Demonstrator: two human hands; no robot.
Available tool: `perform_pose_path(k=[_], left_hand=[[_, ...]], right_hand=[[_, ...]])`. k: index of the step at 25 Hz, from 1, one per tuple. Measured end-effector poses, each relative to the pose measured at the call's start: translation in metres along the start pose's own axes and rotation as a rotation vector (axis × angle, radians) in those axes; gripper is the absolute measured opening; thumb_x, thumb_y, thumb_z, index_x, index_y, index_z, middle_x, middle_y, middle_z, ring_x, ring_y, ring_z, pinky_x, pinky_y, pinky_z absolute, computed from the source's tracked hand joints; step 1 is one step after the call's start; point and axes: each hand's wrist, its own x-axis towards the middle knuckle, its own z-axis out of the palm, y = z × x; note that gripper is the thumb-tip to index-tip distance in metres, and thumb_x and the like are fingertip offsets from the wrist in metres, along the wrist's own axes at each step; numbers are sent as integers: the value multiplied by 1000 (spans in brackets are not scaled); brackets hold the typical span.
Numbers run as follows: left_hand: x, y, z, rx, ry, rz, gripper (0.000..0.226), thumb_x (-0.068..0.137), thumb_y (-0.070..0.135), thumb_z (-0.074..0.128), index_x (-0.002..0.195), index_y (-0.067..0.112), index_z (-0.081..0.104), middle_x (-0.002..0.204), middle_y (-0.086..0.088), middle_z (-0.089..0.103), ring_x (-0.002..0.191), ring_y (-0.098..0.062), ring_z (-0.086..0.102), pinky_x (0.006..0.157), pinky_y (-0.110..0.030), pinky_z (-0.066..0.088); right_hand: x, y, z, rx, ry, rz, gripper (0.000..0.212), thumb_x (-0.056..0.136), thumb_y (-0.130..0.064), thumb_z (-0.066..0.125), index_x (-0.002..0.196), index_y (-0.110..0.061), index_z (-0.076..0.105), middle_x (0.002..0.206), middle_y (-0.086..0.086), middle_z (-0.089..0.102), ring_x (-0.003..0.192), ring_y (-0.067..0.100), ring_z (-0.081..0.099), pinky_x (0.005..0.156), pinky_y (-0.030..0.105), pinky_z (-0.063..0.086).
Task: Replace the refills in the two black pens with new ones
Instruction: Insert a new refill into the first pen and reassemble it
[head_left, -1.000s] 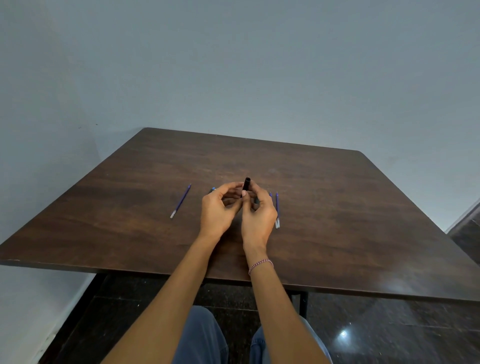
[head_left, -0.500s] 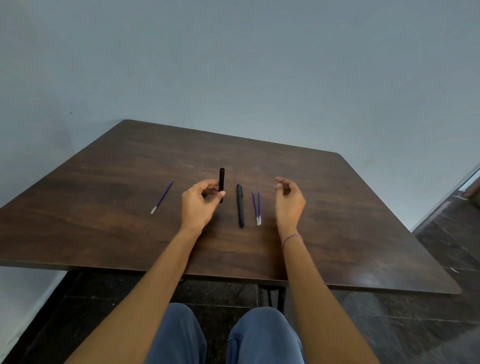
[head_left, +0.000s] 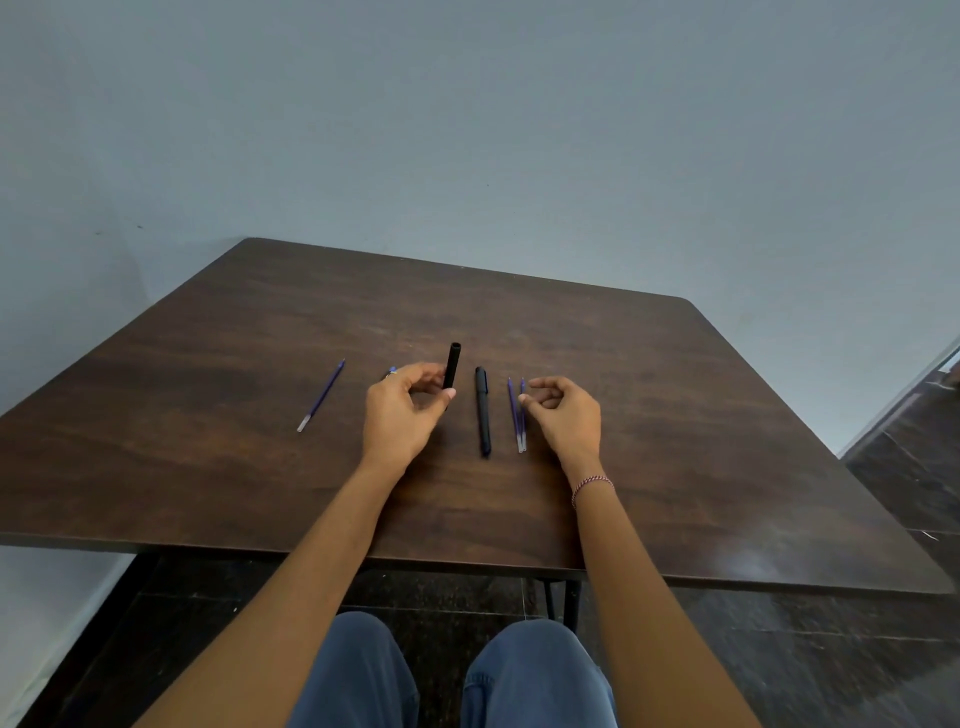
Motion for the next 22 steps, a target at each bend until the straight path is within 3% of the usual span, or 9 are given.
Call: perform_pose_path(k=[5,9,12,14,17,22], left_hand=[[0,1,-1,20,0,-8,29,78,12,74,107,13,68,87,12,63,78,9,56,66,0,41],[0,-1,0,6,25,-23,30,79,11,74,108,14,67,89,11,63,78,9,57,69,1,42],[0,-2,1,-5,44,-14,29,79,11,73,107,16,68,91,9,65,79,8,58,71,-2,45],[0,-2,1,2,41,-9,30,79,11,73,109,15,68,92,8,66,82,6,59,69,2,40],[0,-2,0,3,38,-10,30,79,10,73,108,15,68,91,9,65,80,7,58,67,3,39],[-1,-1,0,-1,50,-1,28,79,10,73,106,16,68,88,10,65,78,12,57,67,4,38]], right_hand=[[1,-1,-1,-30,-16,2,20,83,-8,67,99,-20,67,81,-7,64,72,4,59,75,20,53],[-1,0,-3,13,120,28,19,90,-7,55,101,-17,67,91,-1,65,71,5,57,65,17,49],[-2,0,-3,-51,202,18,15,88,-15,60,101,-15,65,96,3,65,88,16,61,79,32,53],[-3,-1,-2,-125,140,5,22,85,-24,67,106,-16,64,96,0,63,96,18,60,83,37,54],[-4,-3,-3,-187,47,-9,31,81,-28,73,109,-18,62,95,-3,61,98,17,58,83,36,54],[-7,-4,-5,-235,69,-34,22,82,-13,68,103,-21,65,94,-4,61,101,17,54,81,29,49]])
